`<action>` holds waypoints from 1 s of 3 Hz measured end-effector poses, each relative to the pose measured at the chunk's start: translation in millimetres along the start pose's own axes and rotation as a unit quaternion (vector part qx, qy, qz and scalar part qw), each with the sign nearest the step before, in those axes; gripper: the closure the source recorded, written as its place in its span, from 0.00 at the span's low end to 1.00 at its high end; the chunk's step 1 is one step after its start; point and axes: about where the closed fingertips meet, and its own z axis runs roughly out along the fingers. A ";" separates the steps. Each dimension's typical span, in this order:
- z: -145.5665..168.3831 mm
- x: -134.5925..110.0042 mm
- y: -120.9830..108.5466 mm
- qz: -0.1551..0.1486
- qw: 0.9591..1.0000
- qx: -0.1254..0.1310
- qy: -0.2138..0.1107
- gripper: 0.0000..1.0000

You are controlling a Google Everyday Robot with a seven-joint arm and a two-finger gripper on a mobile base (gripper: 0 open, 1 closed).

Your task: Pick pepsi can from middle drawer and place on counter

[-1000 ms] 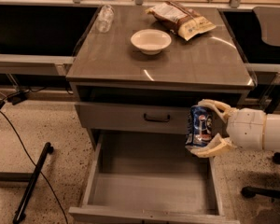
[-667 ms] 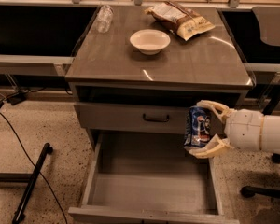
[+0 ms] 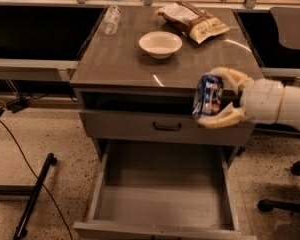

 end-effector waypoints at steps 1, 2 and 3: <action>20.8 -25.2 -47.0 0.012 1.000 0.008 -0.026 1.00; 42.6 -31.6 -83.3 0.045 0.998 0.040 -0.003 1.00; 54.3 -20.5 -125.5 0.091 0.991 0.090 0.034 1.00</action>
Offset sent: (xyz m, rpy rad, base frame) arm 0.1392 0.0089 0.0855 0.1413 0.1157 -0.2866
